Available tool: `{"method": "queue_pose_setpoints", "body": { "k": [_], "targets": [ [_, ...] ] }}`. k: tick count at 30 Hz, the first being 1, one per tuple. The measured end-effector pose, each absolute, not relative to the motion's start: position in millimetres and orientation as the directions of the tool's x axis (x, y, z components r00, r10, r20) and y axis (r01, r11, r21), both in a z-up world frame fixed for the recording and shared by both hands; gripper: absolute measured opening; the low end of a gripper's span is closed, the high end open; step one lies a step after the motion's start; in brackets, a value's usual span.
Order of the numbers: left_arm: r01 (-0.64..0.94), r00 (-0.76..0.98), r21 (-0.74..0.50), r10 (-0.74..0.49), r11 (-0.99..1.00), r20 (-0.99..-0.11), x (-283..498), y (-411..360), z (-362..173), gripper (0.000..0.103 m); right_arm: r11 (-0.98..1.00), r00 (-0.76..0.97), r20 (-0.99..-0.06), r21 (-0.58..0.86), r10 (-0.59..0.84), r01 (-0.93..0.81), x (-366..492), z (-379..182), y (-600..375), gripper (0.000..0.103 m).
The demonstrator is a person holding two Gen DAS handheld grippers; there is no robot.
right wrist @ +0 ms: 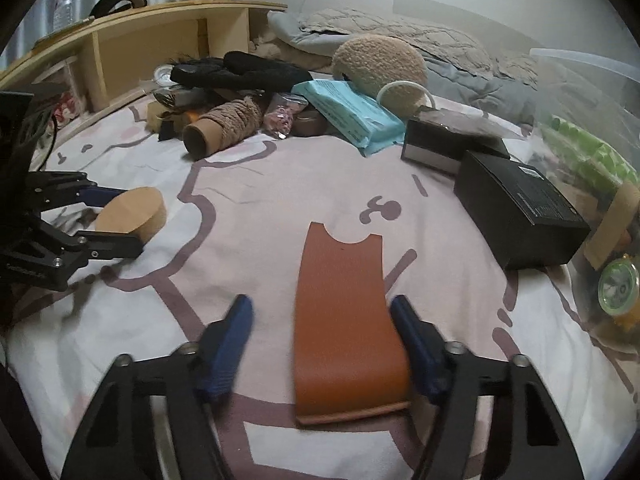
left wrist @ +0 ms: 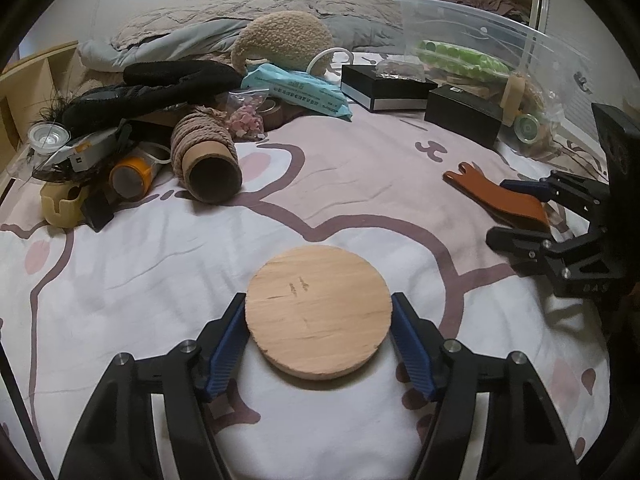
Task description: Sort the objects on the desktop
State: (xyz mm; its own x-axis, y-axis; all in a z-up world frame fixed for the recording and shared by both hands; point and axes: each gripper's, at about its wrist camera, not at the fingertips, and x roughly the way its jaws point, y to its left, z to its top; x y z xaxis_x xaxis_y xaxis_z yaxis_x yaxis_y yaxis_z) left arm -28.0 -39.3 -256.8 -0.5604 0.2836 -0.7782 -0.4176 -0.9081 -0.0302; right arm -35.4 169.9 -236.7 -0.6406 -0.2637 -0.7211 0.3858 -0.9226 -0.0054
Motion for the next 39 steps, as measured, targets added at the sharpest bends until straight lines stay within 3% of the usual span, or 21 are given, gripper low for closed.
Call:
{"method": "queue_pose_setpoints", "body": {
  "k": [1, 4, 24, 39],
  "targets": [
    [-0.417, -0.559, -0.033, 0.285, -0.908, -0.779, -28, -40, -257, 0.070, -0.918, -0.633, -0.719, 0.016, -0.286, 0.396, -36, -236, 171, 0.053],
    [-0.413, -0.556, -0.037, 0.284, -0.910, -0.781, -29, -40, -257, 0.068, -0.914, -0.624, -0.718, 0.041, -0.308, 0.405, -37, -236, 173, 0.046],
    [-0.383, -0.583, -0.091, 0.317, -0.919, -0.748, -30, -51, -237, 0.068, -0.914, -0.652, -0.693, 0.023, -0.306, 0.404, -33, -222, 172, 0.045],
    [-0.367, -0.639, -0.078, 0.312, -0.927, -0.703, -20, -55, -207, 0.068, -0.924, -0.707, -0.630, 0.046, -0.322, 0.380, -30, -181, 173, 0.045]
  ]
}}
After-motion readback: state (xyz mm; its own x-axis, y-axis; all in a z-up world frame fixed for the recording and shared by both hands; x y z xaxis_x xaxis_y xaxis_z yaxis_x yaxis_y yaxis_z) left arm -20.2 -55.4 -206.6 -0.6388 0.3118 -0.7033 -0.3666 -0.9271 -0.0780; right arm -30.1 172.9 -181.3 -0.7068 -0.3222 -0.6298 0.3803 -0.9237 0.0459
